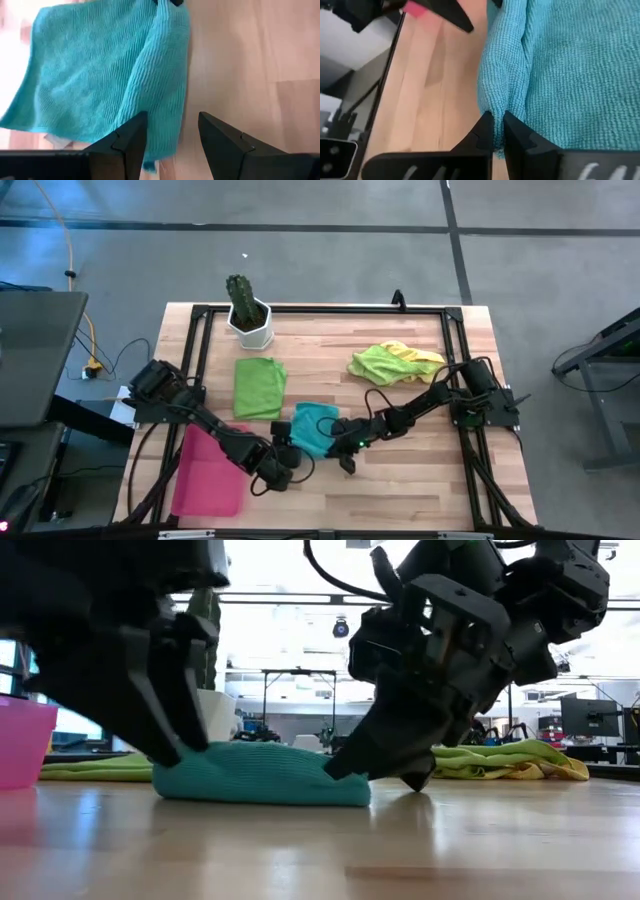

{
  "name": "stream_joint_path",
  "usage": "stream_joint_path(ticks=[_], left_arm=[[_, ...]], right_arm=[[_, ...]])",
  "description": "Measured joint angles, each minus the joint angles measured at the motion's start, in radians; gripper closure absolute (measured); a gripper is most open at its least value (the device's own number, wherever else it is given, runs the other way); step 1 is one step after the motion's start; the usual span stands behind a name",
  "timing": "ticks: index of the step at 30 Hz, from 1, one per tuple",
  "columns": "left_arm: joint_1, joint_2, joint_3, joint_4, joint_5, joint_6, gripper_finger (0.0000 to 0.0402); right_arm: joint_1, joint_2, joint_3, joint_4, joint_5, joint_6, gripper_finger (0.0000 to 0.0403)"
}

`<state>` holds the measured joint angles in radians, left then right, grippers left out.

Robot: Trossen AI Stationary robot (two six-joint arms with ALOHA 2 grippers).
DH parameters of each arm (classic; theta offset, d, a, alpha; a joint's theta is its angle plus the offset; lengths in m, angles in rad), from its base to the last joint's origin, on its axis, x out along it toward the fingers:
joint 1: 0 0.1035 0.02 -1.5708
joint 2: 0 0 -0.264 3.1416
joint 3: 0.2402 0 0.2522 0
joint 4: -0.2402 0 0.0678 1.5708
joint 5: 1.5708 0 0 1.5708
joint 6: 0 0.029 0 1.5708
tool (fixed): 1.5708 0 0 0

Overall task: Roll microfiber towels into tight, uniform cylinder then place into a basket
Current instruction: Roll the blue towel

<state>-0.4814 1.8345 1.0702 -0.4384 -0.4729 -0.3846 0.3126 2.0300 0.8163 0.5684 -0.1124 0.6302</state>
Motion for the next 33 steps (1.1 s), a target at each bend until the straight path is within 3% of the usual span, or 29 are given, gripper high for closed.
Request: stream_joint_path(ticks=[17,33], left_arm=[[-0.006,0.004,0.001,0.104,-0.039,0.128,0.0233],[0.006,0.033,-0.007,0.028,0.074,0.03,0.0233]], right_arm=[[0.0,0.001,0.0,-0.017,0.007,-0.059,0.0398],[0.001,0.002,0.0,-0.016,0.014,-0.061,0.0398]])
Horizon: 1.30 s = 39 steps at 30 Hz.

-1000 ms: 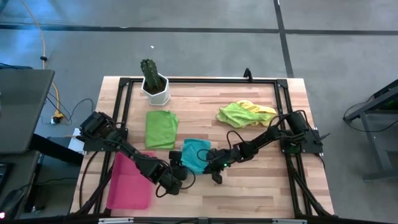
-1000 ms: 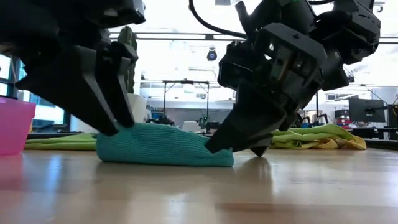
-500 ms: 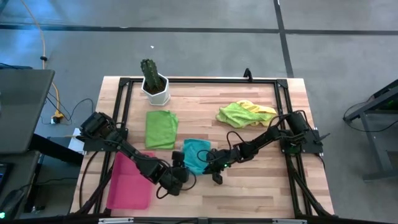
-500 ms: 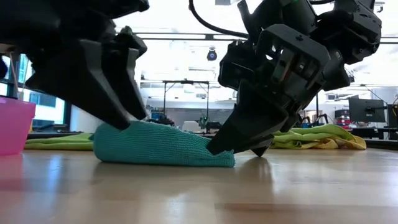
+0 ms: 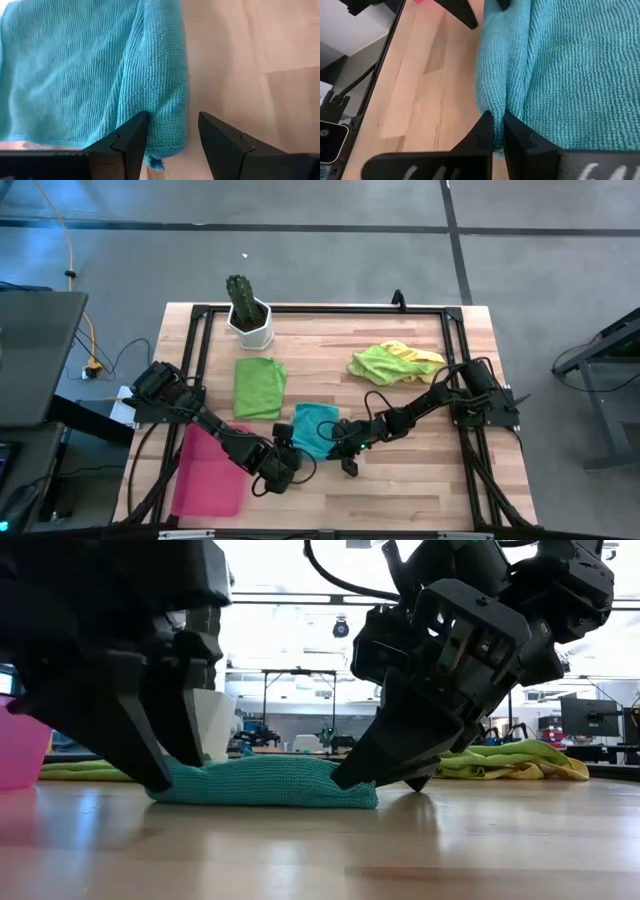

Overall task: Roll microfiber towels into tight, uniform cylinder then place into a basket
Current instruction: Roll the blue towel

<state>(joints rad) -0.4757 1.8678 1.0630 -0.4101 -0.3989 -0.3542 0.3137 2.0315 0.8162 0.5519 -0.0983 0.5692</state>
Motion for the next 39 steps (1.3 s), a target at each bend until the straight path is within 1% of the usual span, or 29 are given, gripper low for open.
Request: stream_joint_path(ticks=[3,5,8,14,19,20,22,24,26,31,35,37,39], left_arm=[[0.0,0.01,0.0,0.016,0.042,-0.03,0.0234],[-0.001,0.015,0.0,0.023,0.052,-0.064,0.0236],[0.0,0.015,0.001,0.022,0.066,-0.108,0.0251],[0.013,0.015,0.001,0.018,0.069,-0.167,0.0319],[0.035,0.013,0.001,0.018,0.101,-0.201,0.0382],[0.041,0.013,0.002,0.018,0.114,-0.215,0.039],[0.056,0.011,0.002,0.018,0.151,-0.26,0.0395],[0.073,0.01,0.003,0.02,0.203,-0.31,0.0392],[0.095,0.01,0.004,0.024,0.279,-0.356,0.0392],[0.164,0.014,0.002,0.075,0.546,-0.421,0.0396],[0.209,0.021,-0.002,0.19,0.75,-0.395,0.0397],[0.225,0.019,-0.001,0.218,0.797,-0.39,0.0397],[0.238,0.019,-0.002,0.211,0.811,-0.389,0.0397]], right_arm=[[0.003,0.0,0.0,0.001,0.004,-0.002,0.0398],[0.006,0.0,0.0,0.001,0.004,-0.002,0.0398],[0.007,0.0,0.0,0.002,0.005,-0.003,0.0398],[0.007,0.001,-0.001,0.008,0.005,-0.003,0.0398],[0.008,0.001,-0.001,0.01,0.005,-0.003,0.0398],[0.008,0.001,-0.001,0.01,0.005,-0.003,0.0398],[0.008,0.001,-0.001,0.01,0.005,-0.002,0.0398],[0.008,0.001,-0.001,0.01,-0.001,0.0,0.0398],[0.007,0.0,-0.001,0.01,-0.009,0.002,0.0398],[0.005,-0.017,-0.003,0.006,-0.034,0.019,0.0398],[0.008,-0.027,-0.004,-0.001,-0.076,0.056,0.0398],[0.007,-0.028,-0.004,-0.006,-0.091,0.062,0.0398],[0.009,-0.029,-0.004,-0.013,-0.09,0.059,0.0398]])
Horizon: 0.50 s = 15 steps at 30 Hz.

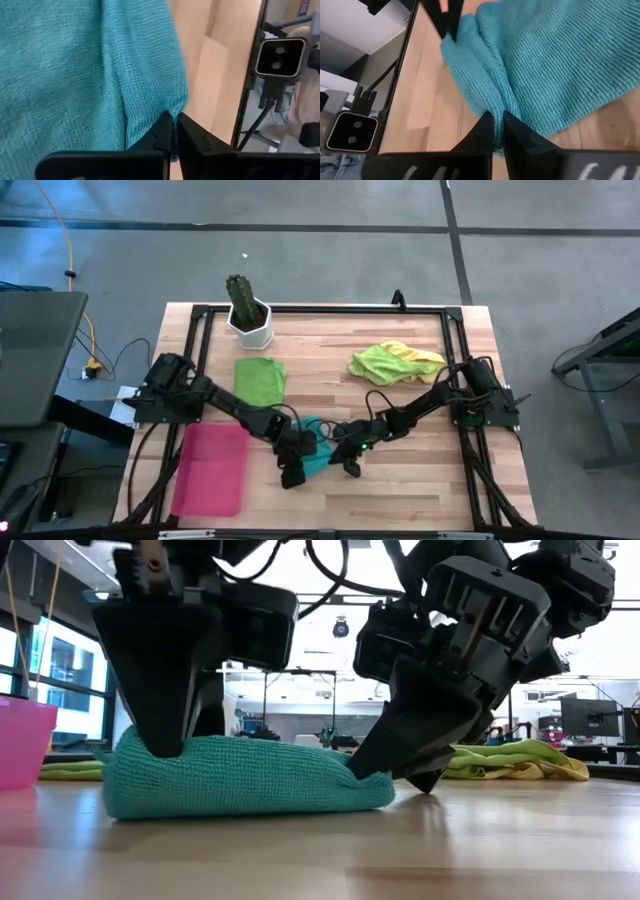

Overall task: Roll microfiber towels into tight, uniform cylinder then place into a basket
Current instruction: Roll the blue towel

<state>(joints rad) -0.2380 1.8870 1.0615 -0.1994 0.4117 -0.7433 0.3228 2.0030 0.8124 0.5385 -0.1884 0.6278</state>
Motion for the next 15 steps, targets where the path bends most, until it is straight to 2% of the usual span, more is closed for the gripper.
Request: stream_joint_path(ticks=[6,12,15], left_arm=[[0.018,0.024,0.0,-0.046,-0.009,-0.038,0.0397],[0.016,0.071,0.005,-0.023,0.002,-0.075,0.0398],[0.015,0.075,0.005,-0.018,-0.003,-0.074,0.0398]], right_arm=[[0.0,0.0,0.0,0.003,0.003,0.001,0.0398],[-0.007,0.0,0.0,-0.001,0.003,-0.001,0.0398],[-0.007,0.0,0.0,-0.009,0.002,-0.057,0.0394]])
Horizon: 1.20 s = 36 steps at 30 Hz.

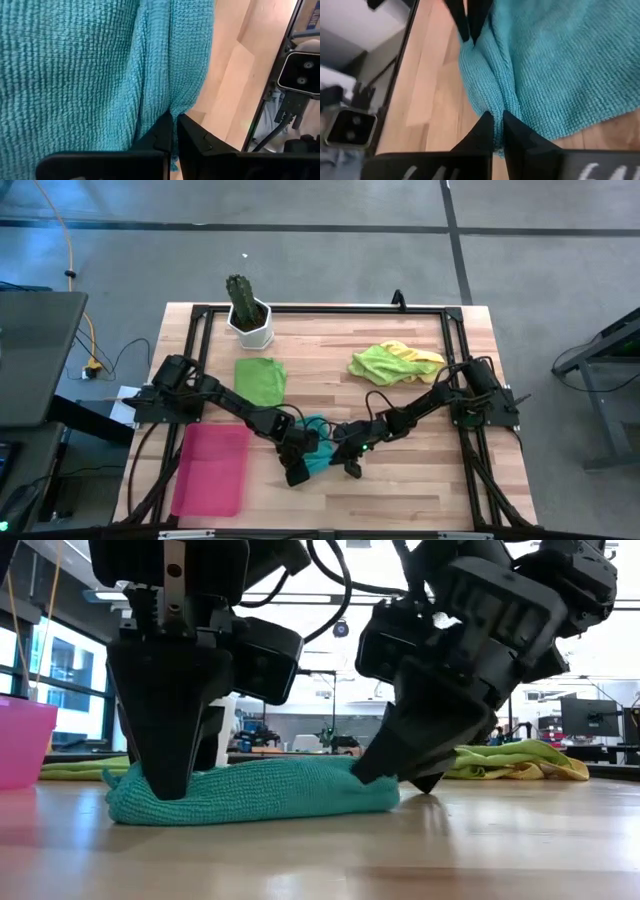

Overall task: Roll microfiber towels into tight, uniform cylinder then place into a basket
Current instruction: Roll the blue towel

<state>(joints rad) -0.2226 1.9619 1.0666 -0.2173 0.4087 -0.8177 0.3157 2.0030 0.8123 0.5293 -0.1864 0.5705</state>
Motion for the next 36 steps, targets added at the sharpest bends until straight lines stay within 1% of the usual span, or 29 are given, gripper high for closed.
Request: stream_joint_path(ticks=[2,5,8,11,13,15,18,20,23,30,32,35,36], left_arm=[[0.0,0.001,0.0,0.0,-0.001,0.002,0.0398],[0.0,0.001,-0.001,0.003,-0.005,0.005,0.0398],[-0.001,0.002,-0.001,0.01,-0.01,0.006,0.0398],[-0.001,0.002,-0.001,0.011,-0.012,0.007,0.0398],[-0.001,0.003,-0.002,0.013,-0.011,0.009,0.0398],[0.0,0.003,-0.003,0.014,-0.007,0.01,0.0398],[0.006,0.004,-0.003,0.02,0.012,0.025,0.0398],[0.011,0.004,-0.004,0.032,0.029,0.025,0.0398],[0.013,0.006,-0.003,0.057,0.033,0.024,0.0398],[0.018,0.006,-0.004,0.06,0.035,0.025,0.0398],[0.018,0.006,-0.004,0.06,0.035,0.025,0.0398],[0.019,0.006,-0.004,0.06,0.034,0.024,0.0398],[0.019,0.006,-0.004,0.06,0.033,0.022,0.0398]], right_arm=[[0.0,0.003,-0.002,0.011,-0.006,-0.099,0.0377],[-0.001,-0.013,-0.003,0.01,-0.014,-0.22,0.0331],[-0.009,-0.062,-0.006,-0.04,-0.008,-0.334,0.0282],[-0.014,-0.122,-0.008,-0.105,0.003,-0.501,0.025],[-0.002,-0.16,-0.008,-0.132,0.016,-0.655,0.0241],[0.022,-0.175,-0.006,-0.147,0.042,-0.815,0.024],[0.065,-0.173,-0.006,-0.15,0.131,-1.017,0.0247],[0.092,-0.162,-0.005,-0.138,0.215,-1.107,0.0255],[0.12,-0.145,-0.005,-0.13,0.329,-1.178,0.0267],[0.161,-0.127,-0.004,-0.049,0.358,-1.183,0.0274],[0.175,-0.128,-0.003,-0.026,0.414,-1.201,0.0274],[0.198,-0.13,-0.003,0.006,0.545,-1.19,0.0274],[0.204,-0.131,-0.002,0.009,0.573,-1.177,0.0274]])
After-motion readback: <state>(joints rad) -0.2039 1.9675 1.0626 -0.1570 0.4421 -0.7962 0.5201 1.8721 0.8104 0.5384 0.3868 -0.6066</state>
